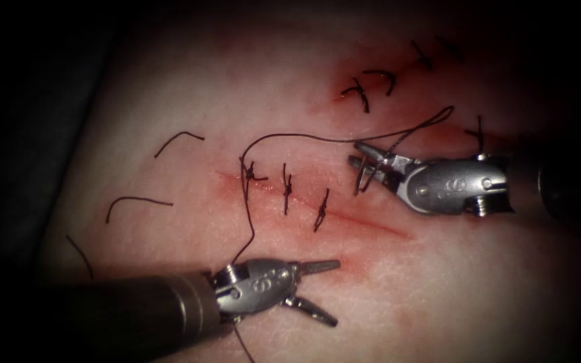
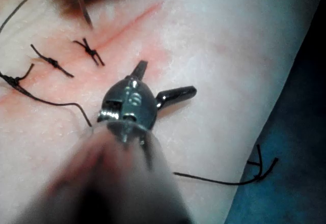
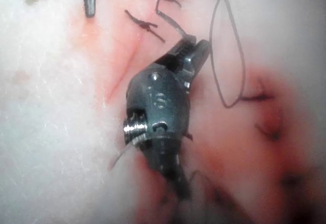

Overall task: Wound Closure
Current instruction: Throw the needle through the top of the cut.

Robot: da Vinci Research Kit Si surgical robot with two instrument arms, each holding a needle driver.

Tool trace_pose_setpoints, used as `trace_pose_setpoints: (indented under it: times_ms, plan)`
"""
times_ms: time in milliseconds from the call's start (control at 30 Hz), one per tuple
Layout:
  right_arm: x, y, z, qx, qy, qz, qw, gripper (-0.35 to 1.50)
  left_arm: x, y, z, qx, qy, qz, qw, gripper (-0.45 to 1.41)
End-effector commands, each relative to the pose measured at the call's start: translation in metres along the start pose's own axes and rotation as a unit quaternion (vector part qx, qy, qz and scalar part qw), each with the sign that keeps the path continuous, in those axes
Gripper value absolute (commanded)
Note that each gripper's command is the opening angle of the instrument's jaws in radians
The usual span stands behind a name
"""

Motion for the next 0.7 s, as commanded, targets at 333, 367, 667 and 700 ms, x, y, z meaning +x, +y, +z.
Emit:
trace_pose_setpoints:
  times_ms: [333, 367, 667, 700]
  plan:
    - [-0.0006, -0.0078, -0.0011, -0.029, 0.008, -0.121, 0.992, -0.35, -0.0007, 0.0012, -0.003, 0.014, -0.002, -0.004, 1.0, 0.59]
    - [-0.0008, -0.0084, -0.0012, -0.035, 0.011, -0.126, 0.991, -0.35, -0.0007, 0.0012, -0.0032, 0.014, -0.001, -0.005, 1.0, 0.59]
    - [-0.0022, -0.0109, -0.002, -0.063, 0.019, -0.162, 0.985, -0.35, -0.0011, 0.0012, -0.0043, 0.026, -0.004, -0.01, 1.0, 0.59]
    - [-0.0023, -0.0109, -0.002, -0.064, 0.018, -0.162, 0.984, -0.35, -0.0011, 0.0012, -0.0043, 0.026, -0.004, -0.011, 1.0, 0.59]
